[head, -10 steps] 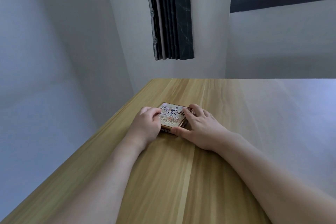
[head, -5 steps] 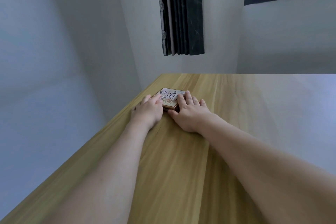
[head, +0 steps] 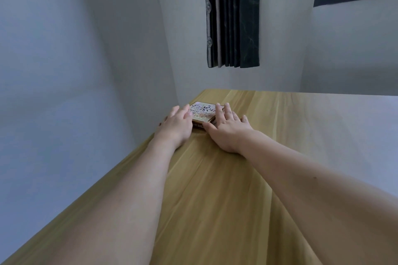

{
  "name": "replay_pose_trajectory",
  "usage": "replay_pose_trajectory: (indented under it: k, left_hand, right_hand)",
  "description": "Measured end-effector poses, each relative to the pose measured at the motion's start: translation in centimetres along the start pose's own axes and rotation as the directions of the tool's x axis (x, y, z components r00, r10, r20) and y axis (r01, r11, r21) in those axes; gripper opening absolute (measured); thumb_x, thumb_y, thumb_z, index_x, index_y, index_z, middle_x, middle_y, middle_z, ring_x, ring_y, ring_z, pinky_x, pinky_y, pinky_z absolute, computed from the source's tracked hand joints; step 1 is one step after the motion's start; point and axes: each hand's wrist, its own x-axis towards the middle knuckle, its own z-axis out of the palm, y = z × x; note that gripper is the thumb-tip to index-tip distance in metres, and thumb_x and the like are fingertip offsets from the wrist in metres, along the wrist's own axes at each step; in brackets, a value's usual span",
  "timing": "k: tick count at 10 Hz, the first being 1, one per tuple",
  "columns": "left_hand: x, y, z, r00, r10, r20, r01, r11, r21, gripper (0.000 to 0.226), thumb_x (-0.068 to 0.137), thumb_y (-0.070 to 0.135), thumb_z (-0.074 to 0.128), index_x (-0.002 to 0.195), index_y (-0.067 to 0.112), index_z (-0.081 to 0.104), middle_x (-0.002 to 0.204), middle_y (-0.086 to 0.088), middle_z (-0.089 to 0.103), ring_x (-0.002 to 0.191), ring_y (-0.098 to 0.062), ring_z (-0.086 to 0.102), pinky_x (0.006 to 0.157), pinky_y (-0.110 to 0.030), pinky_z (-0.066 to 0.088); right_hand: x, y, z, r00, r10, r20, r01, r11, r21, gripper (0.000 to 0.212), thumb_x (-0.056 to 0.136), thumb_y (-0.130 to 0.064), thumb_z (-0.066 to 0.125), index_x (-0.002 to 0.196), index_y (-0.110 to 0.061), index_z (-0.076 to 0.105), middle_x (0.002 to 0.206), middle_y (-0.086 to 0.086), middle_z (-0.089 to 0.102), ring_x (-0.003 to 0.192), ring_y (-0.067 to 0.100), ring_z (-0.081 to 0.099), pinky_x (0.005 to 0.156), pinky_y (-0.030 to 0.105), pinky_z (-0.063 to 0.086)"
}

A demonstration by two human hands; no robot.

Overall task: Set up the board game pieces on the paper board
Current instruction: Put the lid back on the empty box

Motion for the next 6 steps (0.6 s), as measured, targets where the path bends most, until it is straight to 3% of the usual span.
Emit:
replay_pose_trajectory:
  k: [2, 3, 4, 6]
  left_hand:
    - [-1.8, 0.2, -0.5, 0.99, 0.081, -0.117, -0.085, 0.996, -0.033, 0.049, 0.102, 0.043, 0.022, 0.149, 0.03, 0.032, 0.161, 0.003, 0.014, 0.147, -0.021, 0.013, 0.119, -0.041, 0.014]
    - [-3.8, 0.5, -0.9, 0.987, 0.085, -0.133, -0.091, 0.995, -0.039, 0.05, 0.103, 0.04, 0.023, 0.151, 0.026, 0.029, 0.161, 0.0, 0.015, 0.147, -0.019, 0.012, 0.119, -0.038, 0.012]
    - [-6.6, 1.2, -1.2, 0.994, 0.038, -0.101, -0.041, 0.999, -0.025, 0.053, 0.102, 0.04, 0.024, 0.152, 0.023, 0.023, 0.161, -0.001, 0.016, 0.148, -0.017, 0.011, 0.12, -0.037, 0.01]
    - [-12.7, 4.4, -2.6, 0.997, 0.083, -0.007, -0.083, 0.996, 0.044, 0.055, 0.101, 0.04, 0.024, 0.153, 0.021, 0.019, 0.161, -0.002, 0.013, 0.148, -0.019, 0.009, 0.12, -0.04, 0.009]
  right_hand:
    - [-3.5, 0.5, -0.6, 0.991, -0.012, -0.136, 0.027, 0.993, 0.112, 0.065, 0.101, -0.049, 0.014, 0.153, -0.019, -0.009, 0.161, 0.002, -0.012, 0.149, 0.022, -0.006, 0.12, 0.04, 0.0]
    - [-6.4, 1.3, -1.2, 0.995, -0.034, -0.093, 0.037, 0.999, 0.028, 0.063, 0.101, -0.047, 0.014, 0.154, -0.018, -0.006, 0.161, 0.001, -0.013, 0.148, 0.02, -0.009, 0.12, 0.038, -0.003]
    - [-9.5, 2.3, -2.6, 1.0, -0.008, -0.025, 0.007, 1.0, -0.021, 0.065, 0.101, -0.048, 0.015, 0.154, -0.016, -0.004, 0.161, 0.002, -0.013, 0.148, 0.019, -0.011, 0.12, 0.038, -0.005]
    - [-16.2, 3.3, -6.4, 0.998, 0.051, -0.045, -0.05, 0.999, 0.02, 0.065, 0.101, -0.047, 0.018, 0.154, -0.013, -0.001, 0.162, 0.004, -0.006, 0.148, 0.019, -0.008, 0.12, 0.037, -0.004]
